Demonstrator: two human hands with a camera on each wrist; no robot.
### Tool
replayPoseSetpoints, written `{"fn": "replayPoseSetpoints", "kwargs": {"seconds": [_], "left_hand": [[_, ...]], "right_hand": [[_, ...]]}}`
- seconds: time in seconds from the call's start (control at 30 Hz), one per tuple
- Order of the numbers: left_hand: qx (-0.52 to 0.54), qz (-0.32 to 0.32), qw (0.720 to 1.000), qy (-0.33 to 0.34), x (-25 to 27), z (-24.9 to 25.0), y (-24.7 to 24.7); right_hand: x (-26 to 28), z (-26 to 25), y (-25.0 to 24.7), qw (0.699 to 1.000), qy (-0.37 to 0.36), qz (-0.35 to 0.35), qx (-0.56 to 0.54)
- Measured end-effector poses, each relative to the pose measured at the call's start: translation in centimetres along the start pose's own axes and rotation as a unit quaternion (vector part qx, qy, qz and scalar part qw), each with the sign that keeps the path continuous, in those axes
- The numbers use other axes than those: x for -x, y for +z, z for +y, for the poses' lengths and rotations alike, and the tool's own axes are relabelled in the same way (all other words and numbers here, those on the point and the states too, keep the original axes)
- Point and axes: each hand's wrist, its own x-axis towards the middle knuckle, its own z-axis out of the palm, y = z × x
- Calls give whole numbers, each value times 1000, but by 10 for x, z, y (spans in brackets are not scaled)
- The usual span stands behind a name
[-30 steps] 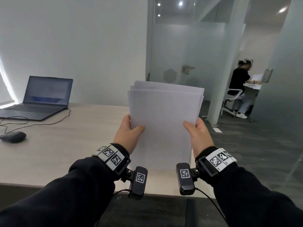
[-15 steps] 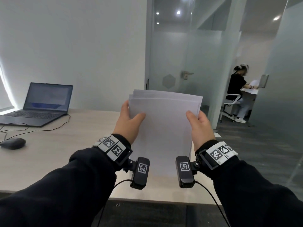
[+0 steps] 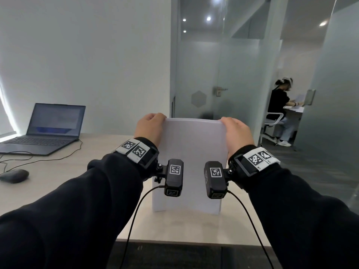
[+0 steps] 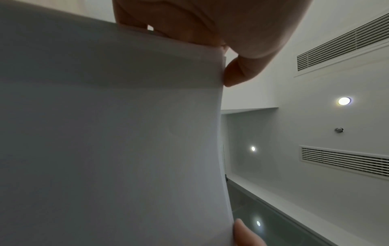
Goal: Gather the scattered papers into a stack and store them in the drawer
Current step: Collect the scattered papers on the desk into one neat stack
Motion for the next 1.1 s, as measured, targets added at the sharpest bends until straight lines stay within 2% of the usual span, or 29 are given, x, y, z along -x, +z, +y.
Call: {"fn": "replayPoseSetpoints", "kwargs": {"seconds": [0.43, 0.63, 0.77, 0.87, 1.0, 1.1], "left_hand": [[28, 7, 999, 15, -3, -8, -1], [31, -12, 999, -38, 3, -24, -5], [50, -23, 998, -5, 3, -27, -6], [47, -55, 997, -15, 13, -50, -7], [43, -75, 995, -54, 36, -97, -5], [48, -73, 994, -64, 42, -113, -4]], "right_hand": [[1, 0, -2, 999, -28, -25, 21], [4, 12, -5, 999, 11, -39, -22], [2, 14, -6, 998, -20, -52, -21], [10, 40, -10, 997, -36, -63, -16], [38, 88, -17, 995, 13, -93, -19], [42, 109, -18, 995, 26, -90, -26]]}}
